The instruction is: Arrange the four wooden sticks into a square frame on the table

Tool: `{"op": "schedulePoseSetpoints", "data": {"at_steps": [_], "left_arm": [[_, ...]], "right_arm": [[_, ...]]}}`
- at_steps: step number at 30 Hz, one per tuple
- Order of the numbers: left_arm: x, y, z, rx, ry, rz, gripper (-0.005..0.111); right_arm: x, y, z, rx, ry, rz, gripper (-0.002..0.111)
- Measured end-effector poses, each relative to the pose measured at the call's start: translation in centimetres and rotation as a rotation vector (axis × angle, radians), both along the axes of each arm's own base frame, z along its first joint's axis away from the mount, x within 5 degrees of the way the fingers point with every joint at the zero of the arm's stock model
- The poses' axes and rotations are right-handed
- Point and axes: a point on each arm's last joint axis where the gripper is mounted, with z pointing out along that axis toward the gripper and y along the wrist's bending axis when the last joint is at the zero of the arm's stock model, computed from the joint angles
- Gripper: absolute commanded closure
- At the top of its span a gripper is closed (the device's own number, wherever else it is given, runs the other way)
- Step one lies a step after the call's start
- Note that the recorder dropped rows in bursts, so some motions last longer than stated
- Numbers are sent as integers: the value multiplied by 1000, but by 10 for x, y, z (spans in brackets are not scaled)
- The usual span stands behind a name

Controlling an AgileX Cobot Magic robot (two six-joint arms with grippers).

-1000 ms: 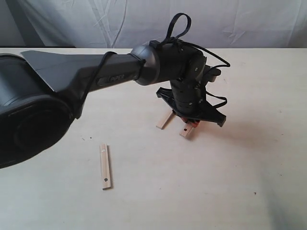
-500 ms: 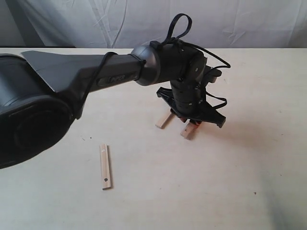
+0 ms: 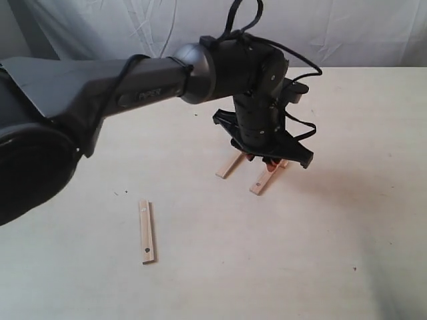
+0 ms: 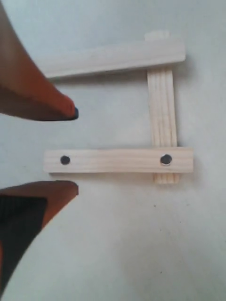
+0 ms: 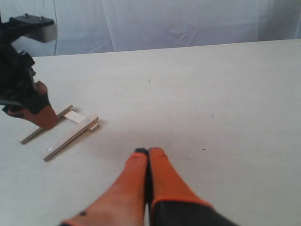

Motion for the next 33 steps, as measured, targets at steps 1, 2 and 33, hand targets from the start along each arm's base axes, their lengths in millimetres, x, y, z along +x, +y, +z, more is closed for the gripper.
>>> {"op": "schedulePoseSetpoints", "data": {"at_steps": [1,2,33], "left_arm": [[-1,2,7,12,-9,-4,80],[-2,4,12,25,-17,-7,86],[-152,235,121,-253,-546,299,107]], "right_arm": [[0,0,0,0,0,0,108],[0,0,0,0,0,0,108],[4,-7,37,43,-405,-77,108]]}}
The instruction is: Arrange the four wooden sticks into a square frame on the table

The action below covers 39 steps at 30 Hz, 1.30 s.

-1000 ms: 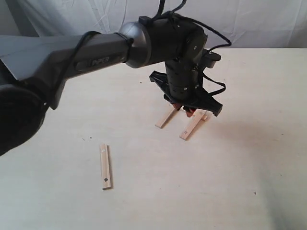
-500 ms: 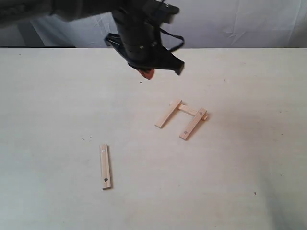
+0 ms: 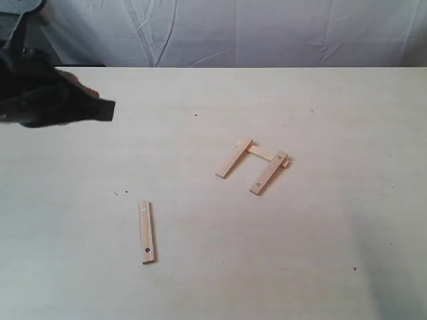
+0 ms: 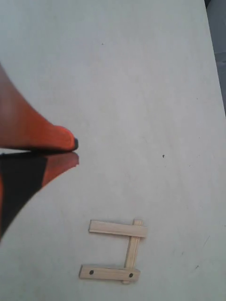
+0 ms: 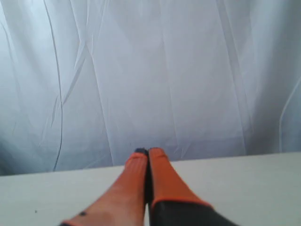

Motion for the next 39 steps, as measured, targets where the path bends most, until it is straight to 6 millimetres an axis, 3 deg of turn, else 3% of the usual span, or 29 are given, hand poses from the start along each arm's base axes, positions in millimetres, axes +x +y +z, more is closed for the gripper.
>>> {"op": "schedulePoseSetpoints", "data": {"at_steps": [4,12,14,18,20,22,24,28,33,37,39], "left_arm": [[-45,15,-13,-46,-76,-1,107],[-92,30,-24,-112,-153,8,107],[-104,34,-28,-137,-179,11,107],[-121,40,-20,-174,-268,9,107],[-128,42,-15,-189,-310,7,107],[-133,44,-11,-202,-345,6,107],[-134,45,-11,-198,-355,4,107],[-135,45,-10,-188,-364,2,107],[-135,45,-10,-186,-365,1,107],[-135,45,-10,-186,-365,1,107],[-135,45,-10,-186,-365,1,107]], "right_arm": [[-1,-2,8,8,-90,-17,108],[-2,-3,13,13,-145,-28,109],[-2,-2,13,12,-122,-22,109],[1,3,45,-8,75,32,109],[12,7,65,-25,241,64,109],[36,12,86,-44,494,107,109],[58,14,89,-47,601,115,109],[100,23,66,15,814,164,109],[135,41,50,-5,1009,278,109],[160,80,43,-79,1099,422,109],[169,109,37,-116,1149,497,109]]}}
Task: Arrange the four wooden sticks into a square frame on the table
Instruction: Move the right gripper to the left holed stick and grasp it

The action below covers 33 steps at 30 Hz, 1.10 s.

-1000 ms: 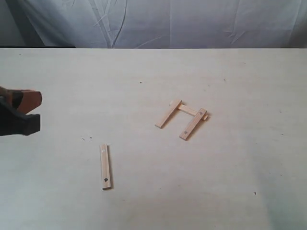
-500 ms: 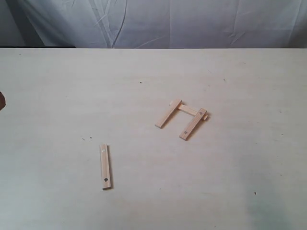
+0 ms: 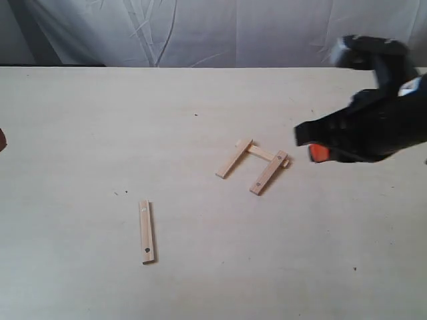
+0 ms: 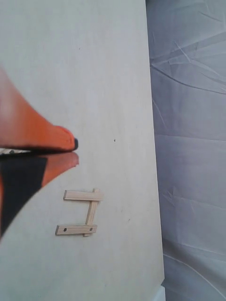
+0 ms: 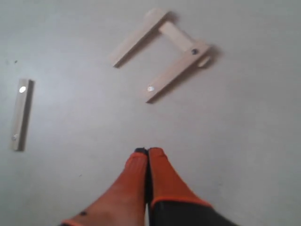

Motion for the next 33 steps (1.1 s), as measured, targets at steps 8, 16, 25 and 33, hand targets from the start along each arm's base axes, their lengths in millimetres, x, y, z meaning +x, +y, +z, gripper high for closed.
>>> {"op": "schedulePoseSetpoints", "data": {"at_steps": [8,16,25,33], "left_arm": [[0,0,0,0,0,0,107],[0,0,0,0,0,0,107],[0,0,0,0,0,0,107],[0,0,0,0,0,0,107]], "right_arm": [[21,109,-43,-120,140,209,109],[24,200,-75,-159,181,335,102],[14,249,-96,-188,195,356,67],[15,266,-106,-256,151,285,66]]}}
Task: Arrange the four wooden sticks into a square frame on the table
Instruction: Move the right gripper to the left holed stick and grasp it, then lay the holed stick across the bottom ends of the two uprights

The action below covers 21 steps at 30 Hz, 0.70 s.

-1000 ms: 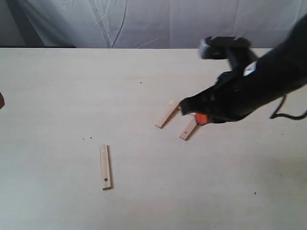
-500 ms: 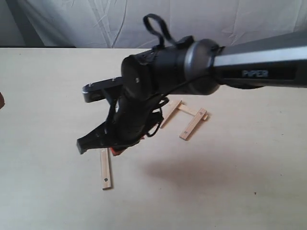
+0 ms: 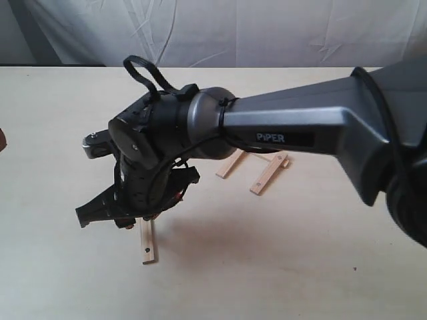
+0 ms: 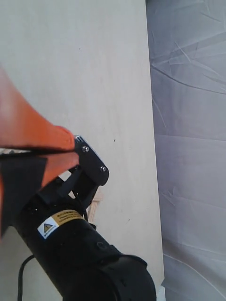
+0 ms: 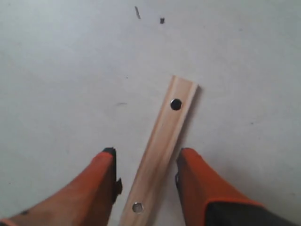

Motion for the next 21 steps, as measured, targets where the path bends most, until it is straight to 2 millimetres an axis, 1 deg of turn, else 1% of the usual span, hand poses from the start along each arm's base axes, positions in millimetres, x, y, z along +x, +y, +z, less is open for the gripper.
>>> {"op": "schedulePoseSetpoints", "data": {"at_steps": [7,10,11,12,16,21], "left_arm": [[0,0,0,0,0,0,107],[0,0,0,0,0,0,107],[0,0,0,0,0,0,107],[0,0,0,0,0,0,107],[0,0,0,0,0,0,107],[0,0,0,0,0,0,107]], "right_arm": [[1,2,-21,-52,28,-30,66],[1,2,-25,-63,35,-31,67],[0,2,-27,-69,39,-31,69],[0,2,-28,-75,43,-31,75],[-1,1,-30,-99,47,-25,109],[-2,0,-30,-108,47,-17,108]]}}
